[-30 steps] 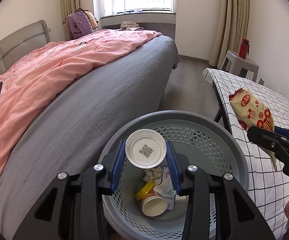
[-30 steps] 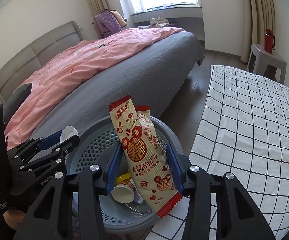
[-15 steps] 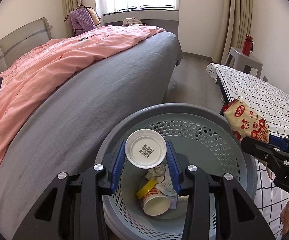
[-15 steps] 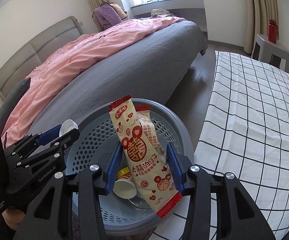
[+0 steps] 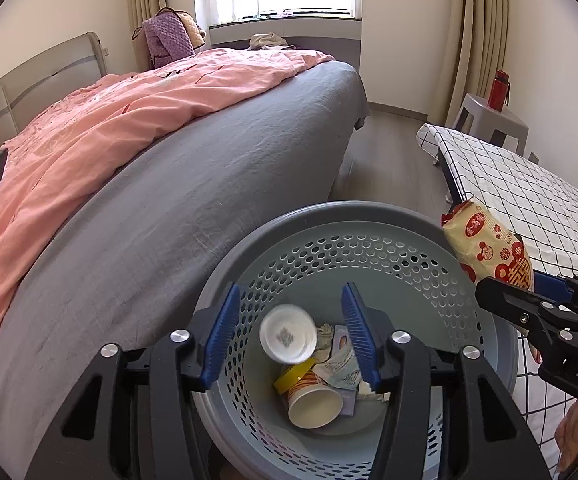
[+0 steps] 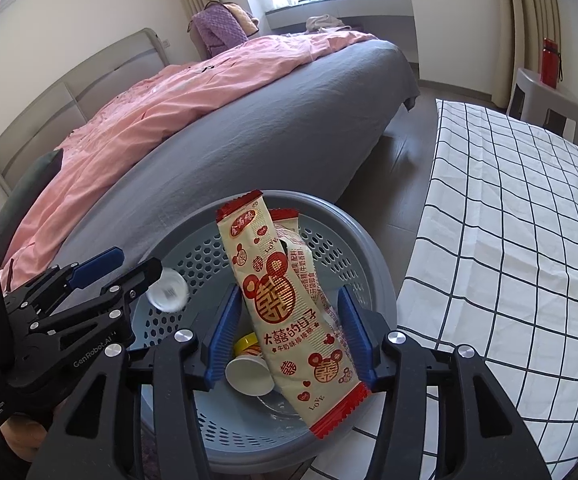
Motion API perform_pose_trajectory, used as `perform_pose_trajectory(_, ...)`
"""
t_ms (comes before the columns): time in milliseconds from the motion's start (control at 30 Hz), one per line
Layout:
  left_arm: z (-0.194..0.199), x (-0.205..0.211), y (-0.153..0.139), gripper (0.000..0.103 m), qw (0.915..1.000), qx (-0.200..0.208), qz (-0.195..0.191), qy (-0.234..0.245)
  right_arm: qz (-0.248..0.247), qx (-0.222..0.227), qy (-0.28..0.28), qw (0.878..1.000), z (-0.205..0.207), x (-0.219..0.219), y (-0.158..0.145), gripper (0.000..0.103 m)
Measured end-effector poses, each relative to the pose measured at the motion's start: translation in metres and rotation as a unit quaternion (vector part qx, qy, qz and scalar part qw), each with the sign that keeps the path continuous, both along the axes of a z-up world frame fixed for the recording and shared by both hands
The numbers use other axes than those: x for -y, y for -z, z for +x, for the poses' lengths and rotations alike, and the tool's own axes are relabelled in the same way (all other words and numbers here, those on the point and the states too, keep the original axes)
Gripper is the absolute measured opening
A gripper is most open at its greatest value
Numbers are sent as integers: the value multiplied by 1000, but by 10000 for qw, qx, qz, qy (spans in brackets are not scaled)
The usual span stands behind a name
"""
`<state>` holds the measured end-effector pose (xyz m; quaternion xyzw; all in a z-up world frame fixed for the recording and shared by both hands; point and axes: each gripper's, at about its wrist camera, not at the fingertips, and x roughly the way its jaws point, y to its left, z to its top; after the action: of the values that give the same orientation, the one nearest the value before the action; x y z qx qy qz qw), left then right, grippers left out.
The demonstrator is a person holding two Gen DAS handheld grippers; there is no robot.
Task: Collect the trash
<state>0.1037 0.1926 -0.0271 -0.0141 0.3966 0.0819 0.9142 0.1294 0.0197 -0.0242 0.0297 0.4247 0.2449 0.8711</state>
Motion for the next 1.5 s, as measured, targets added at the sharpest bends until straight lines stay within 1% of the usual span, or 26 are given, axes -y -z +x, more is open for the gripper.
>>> perform_pose_trajectory(67, -2, -1, -2, 64, 10000, 53, 17, -40, 8, 27, -7, 10000, -1, 0, 0, 57)
perform_pose_trajectory(133, -3, -1, -3, 66, 10000, 67, 20, -58, -7, 64, 24, 10000, -2, 0, 0, 64)
perform_pose_trajectory(167, -3, -2, -3, 68, 10000, 64, 23, -70, -4, 68, 36, 10000, -3, 1, 0, 64)
perform_pose_trajectory(300, -3, -3, -4, 72, 9999, 82, 22, -125, -15, 46, 63, 10000, -3, 1, 1, 64)
perform_pose_trajectory(500, -4, -6, -4, 74, 9997, 107, 14, -201, -125, 61, 51, 9999, -4, -2, 3, 64)
perform_pose_trajectory(733, -6, -10, -5, 74, 9996, 124, -35, -239, -193, 92, 34, 9998, -5, -4, 5, 67)
perform_pose_trajectory(800, -6, -11, -6, 77, 9996, 130, -28, -249, -199, 94, 33, 9998, -5, -4, 5, 68)
perform_pose_trajectory(900, -5, -12, -6, 77, 9995, 139, -38, -268, -198, 98, 37, 9998, -5, -4, 6, 68)
perform_pose_trajectory(1033, -5, -12, -6, 78, 9995, 138, -28, -283, -212, 115, 89, 9997, -4, -3, 5, 72)
perform_pose_trajectory(1200, -6, -13, -6, 80, 9994, 152, 6, -322, -204, 115, 132, 9996, -3, 0, 5, 74)
perform_pose_trajectory(1333, -7, -13, -6, 80, 9993, 164, 15, -328, -203, 130, 147, 9996, -3, 1, 5, 78)
perform_pose_trajectory(1500, -7, -13, -6, 81, 9993, 164, 35, -329, -208, 140, 165, 9995, -3, 1, 4, 79)
